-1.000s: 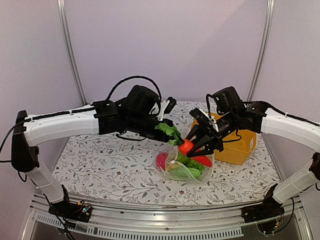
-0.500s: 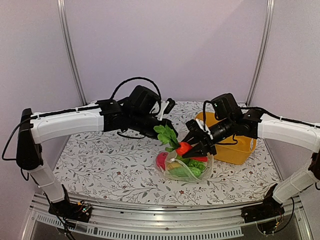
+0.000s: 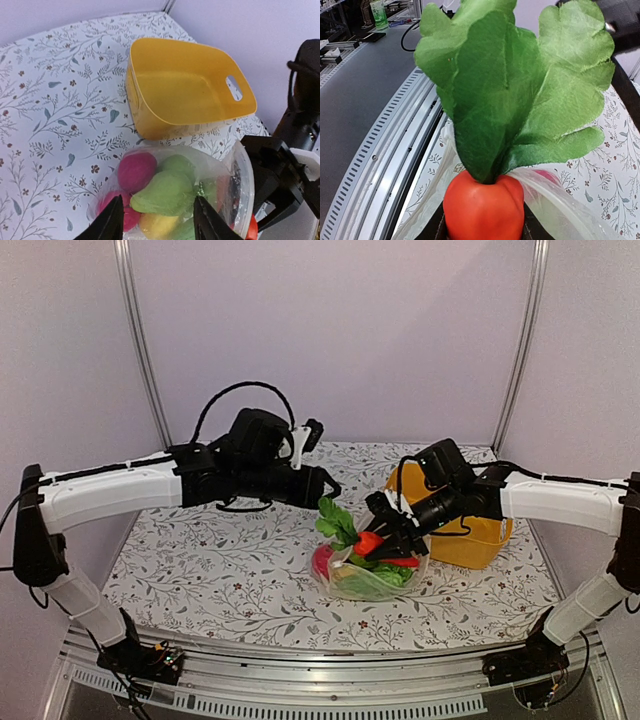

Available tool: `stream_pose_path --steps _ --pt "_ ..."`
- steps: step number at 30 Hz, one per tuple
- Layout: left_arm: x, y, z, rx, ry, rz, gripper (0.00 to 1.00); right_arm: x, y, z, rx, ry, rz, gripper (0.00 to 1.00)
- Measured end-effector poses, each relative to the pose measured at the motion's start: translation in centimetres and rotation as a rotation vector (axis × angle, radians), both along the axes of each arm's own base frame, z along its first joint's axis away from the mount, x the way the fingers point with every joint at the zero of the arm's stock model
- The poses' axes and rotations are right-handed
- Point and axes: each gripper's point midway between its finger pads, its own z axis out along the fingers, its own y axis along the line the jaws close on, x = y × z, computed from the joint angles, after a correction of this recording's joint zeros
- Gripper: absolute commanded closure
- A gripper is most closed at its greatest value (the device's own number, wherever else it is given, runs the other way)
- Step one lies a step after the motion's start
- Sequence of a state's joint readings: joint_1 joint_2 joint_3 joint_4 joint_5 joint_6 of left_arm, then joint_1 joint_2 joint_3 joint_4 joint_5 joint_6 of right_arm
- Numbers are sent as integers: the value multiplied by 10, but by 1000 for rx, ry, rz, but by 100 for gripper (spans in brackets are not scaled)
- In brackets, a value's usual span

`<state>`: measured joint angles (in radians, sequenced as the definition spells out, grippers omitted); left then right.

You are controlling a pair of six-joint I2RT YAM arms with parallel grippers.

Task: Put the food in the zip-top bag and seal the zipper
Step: Place the fake vegetable in the zipper food storage bag.

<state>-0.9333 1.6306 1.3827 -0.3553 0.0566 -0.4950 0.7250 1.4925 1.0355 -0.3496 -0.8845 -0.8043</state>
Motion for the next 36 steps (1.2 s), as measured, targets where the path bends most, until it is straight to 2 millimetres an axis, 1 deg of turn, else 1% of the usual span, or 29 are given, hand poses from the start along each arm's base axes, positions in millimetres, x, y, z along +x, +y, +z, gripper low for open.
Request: stream_pose_path --steps 2,4,5,7,9,10,13,14,15,18,20,23,24,26,29,31,33,36 --pt "-10 22 9 -38 -67 34 46 1 0 -1 -3 1 -2 93" --pt "-25 45 21 -96 -128 53 46 2 0 -2 -3 -2 -5 94" --pt "-36 56 27 -139 -164 56 46 3 -1 -2 -4 -4 -7 94" --pt "-59 68 33 -201 -211 38 46 5 -1 -3 -6 -6 -12 94" --pt "-82 68 30 -234 -243 -6 46 7 -2 -5 -9 -5 -18 94" --pt "-95 63 24 -234 -254 -39 46 8 -2 -5 -9 -5 -20 94" --pt "-122 46 -2 -179 -279 -131 46 9 -2 -5 -11 -6 -24 94" --pt "-126 38 -16 -135 -298 -159 46 9 -3 -5 -12 -7 -25 94" --pt "-131 33 -21 -122 -304 -179 46 10 -3 -5 -13 -8 -27 94" --pt "-130 20 -48 -29 -342 -212 45 11 -3 -6 -14 -8 -32 94" --pt "-122 13 -67 39 -369 -215 45 11 -4 -6 -15 -9 -33 94" --pt "-114 7 -87 114 -401 -218 45 12 -4 -6 -17 -9 -36 94" --pt "-112 6 -91 129 -411 -217 45 12 -4 -6 -17 -9 -36 94" --pt "-108 4 -95 145 -425 -211 46 12 -4 -6 -18 -8 -37 93" --pt "-102 2 -92 133 -454 -200 50 12 -4 -7 -21 -8 -40 93" --pt "-99 -1 -86 104 -485 -196 59 13 -5 -8 -27 -5 -44 93" --pt "-96 -4 -83 87 -507 -199 70 14 -5 -9 -33 -4 -49 93" --pt "-92 -9 -86 84 -526 -209 83 15 -6 -11 -42 4 -53 93"
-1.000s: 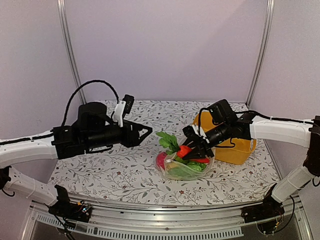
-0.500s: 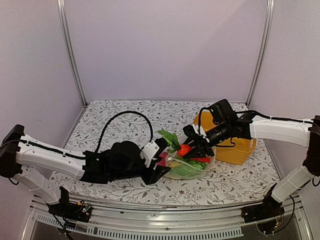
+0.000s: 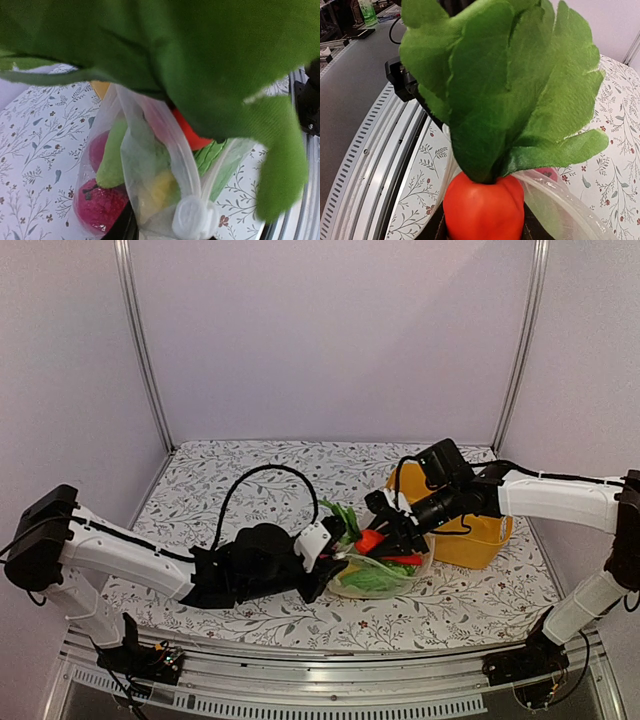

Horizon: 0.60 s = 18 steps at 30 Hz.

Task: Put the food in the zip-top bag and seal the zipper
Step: Place the fake vegetable in the zipper food storage bag.

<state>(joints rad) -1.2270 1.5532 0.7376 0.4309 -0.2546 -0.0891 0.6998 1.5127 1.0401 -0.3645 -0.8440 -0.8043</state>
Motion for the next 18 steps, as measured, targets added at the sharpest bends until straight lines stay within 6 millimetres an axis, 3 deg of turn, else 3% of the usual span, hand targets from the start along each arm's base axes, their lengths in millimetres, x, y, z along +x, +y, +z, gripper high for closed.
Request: stream_pose_path --steps 4,11,18 --pt "4 -1 -8 20 -7 -9 100 -1 -2 -3 -17 11 -5 93" --pt "6 -1 -5 16 -19 -15 100 0 -10 -15 -82 2 -23 93" --pt "3 2 16 -12 -37 -25 100 7 -23 -27 -164 -55 -50 92"
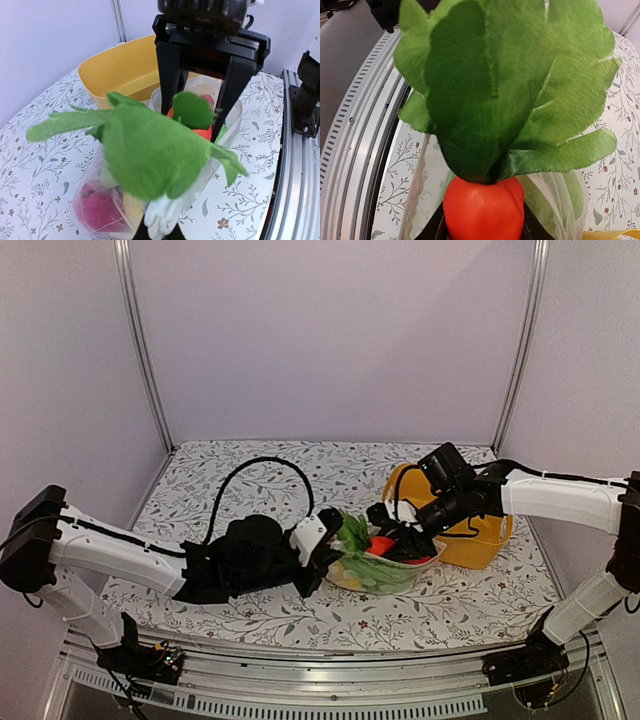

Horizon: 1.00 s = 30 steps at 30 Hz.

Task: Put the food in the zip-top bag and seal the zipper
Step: Place the fake vegetable in the zipper food storage bag.

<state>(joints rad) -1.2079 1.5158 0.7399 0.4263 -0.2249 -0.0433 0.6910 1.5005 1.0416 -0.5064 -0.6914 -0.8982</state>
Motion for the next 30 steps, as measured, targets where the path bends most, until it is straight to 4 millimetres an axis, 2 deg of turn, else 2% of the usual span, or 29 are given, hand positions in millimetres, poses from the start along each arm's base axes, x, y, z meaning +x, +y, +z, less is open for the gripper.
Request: stream_pose_path --steps 4,7,9,13,18,23,26,30 --pt "-2 -2 10 -4 -10 -20 100 7 -3 -1 -36 -23 -23 90" --pt "-1 -6 18 -7 -18 -23 100 15 1 4 -48 -30 -36 89" --pt "0 -9 23 -13 -25 -23 100 18 4 0 -60 -23 -38 88" --pt "1 -10 22 5 -23 -20 100 8 9 -10 -90 -5 -13 88" --pt "5 -6 15 35 -13 10 100 2 6 -15 -114 -10 -10 87" --pt "9 -1 13 32 -2 53 100 -7 -5 0 -98 -41 -19 87" --pt "10 1 11 28 2 65 99 -12 -4 4 -90 -33 -19 87" --pt "10 1 12 21 3 66 98 -15 7 -18 -124 38 -15 87"
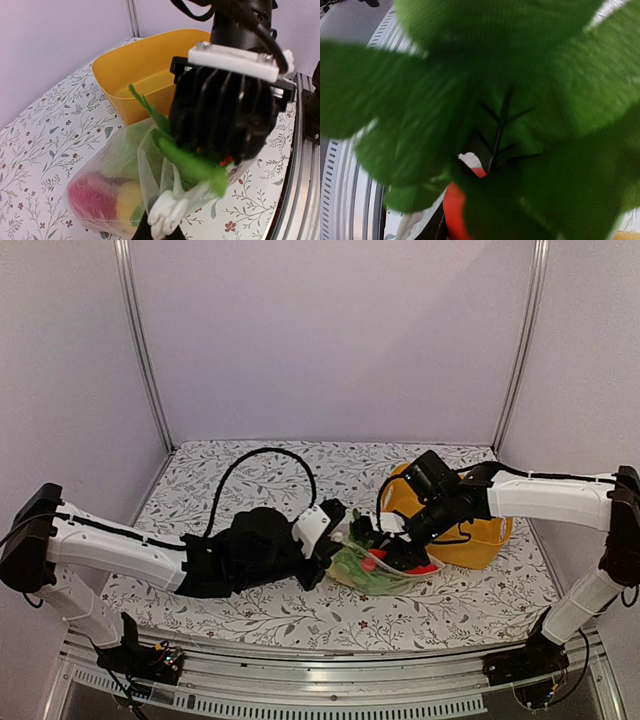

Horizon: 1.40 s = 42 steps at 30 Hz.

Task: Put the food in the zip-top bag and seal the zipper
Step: Place the fake vegetable in the zipper food storage bag, then pass from the left arm to the right

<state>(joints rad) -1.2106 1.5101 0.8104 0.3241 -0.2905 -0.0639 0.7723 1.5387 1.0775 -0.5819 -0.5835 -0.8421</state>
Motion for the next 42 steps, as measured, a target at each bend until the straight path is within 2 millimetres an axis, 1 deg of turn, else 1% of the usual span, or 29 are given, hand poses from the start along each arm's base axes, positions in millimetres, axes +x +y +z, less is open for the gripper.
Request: stream_pose_path --steps 2,3,5,6,8,9,11,13,15,17,20,22,25,27,29,31,34,36,37,39,42 --pt "-1 0 -1 4 3 -3 98 3 11 -14 -17 40 -10 87" --pt "-1 0 -2 6 3 -3 98 2 18 -18 -21 45 -6 87" --pt "0 1 -3 11 5 -1 98 5 28 -23 -18 44 -31 85" --pt "0 1 -3 13 5 0 98 8 32 -23 -14 41 -55 82" --pt "1 2 -4 15 3 8 98 18 37 -20 -8 25 -123 71" --pt "2 3 -4 13 1 12 98 23 39 -19 -5 18 -160 68" --pt "3 4 -4 10 -1 18 98 35 40 -16 -4 -3 -235 60" --pt "3 5 -3 -2 -3 21 98 45 37 -10 -4 -32 -297 55" --pt "4 6 -1 -13 -6 27 98 48 33 -1 8 -57 -326 50" --pt "6 10 0 -25 -12 39 98 48 28 12 27 -84 -343 46" --pt "6 15 -3 -41 -11 46 98 44 25 28 53 -96 -331 42" --pt "8 19 -5 -47 -11 55 98 36 24 29 44 -75 -303 41" --pt "14 23 -5 -54 -12 70 98 23 18 24 1 -40 -250 40" --pt "17 26 -3 -59 -14 77 98 20 12 24 -23 -36 -231 40" --pt "18 28 -2 -63 -15 80 98 22 4 30 -28 -42 -229 41" --pt "20 30 -1 -67 -14 82 98 32 -6 42 -13 -60 -249 41" --pt "20 33 -1 -68 -13 83 98 64 -23 63 20 -107 -318 41" --pt "20 33 -1 -69 -13 82 98 81 -31 69 31 -128 -352 40" --pt "20 33 -1 -69 -13 81 98 87 -33 68 29 -131 -362 40" --pt "21 33 -1 -70 -13 81 98 94 -32 59 17 -120 -364 40" --pt "21 33 -1 -69 -12 82 98 96 -24 36 -10 -62 -337 40"
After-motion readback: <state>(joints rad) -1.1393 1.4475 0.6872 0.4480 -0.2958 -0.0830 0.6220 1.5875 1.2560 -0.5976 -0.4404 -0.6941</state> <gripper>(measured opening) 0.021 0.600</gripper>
